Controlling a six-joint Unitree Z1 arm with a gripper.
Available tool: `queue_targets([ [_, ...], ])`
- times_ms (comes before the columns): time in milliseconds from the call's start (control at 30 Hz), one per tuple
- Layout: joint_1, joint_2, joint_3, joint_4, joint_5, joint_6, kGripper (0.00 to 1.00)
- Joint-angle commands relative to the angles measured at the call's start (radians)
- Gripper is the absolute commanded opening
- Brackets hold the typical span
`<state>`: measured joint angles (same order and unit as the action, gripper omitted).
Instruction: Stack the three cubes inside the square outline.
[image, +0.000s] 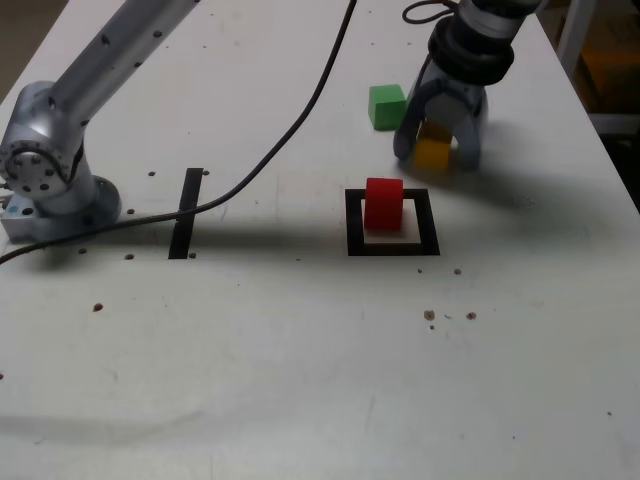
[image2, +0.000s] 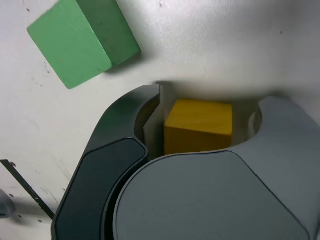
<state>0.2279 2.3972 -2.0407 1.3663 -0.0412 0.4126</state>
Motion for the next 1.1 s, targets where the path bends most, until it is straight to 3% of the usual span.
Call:
queue_targets([
  [0,0.005,0.001,-0.005,0.007,0.007,-0.001,0.46],
  [133,0.008,0.0,-0.012,0.027,0.011,-0.001,0.36],
  [267,0.008,-0.001,-0.016,0.038,-0.014,0.0,0.28],
  [400,0.005,-0.003,-0.027,0.047,-0.037,0.0,0.26],
  [600,-0.011,-0.036,-0.088,0.121,-0.032,-0.02,0.24],
  [800,-0.061,-0.159,-0.137,0.232,-0.001,-0.127,0.24],
  [1067,-0.214,-0.26,-0.033,0.25,-0.016,-0.314,0.25],
])
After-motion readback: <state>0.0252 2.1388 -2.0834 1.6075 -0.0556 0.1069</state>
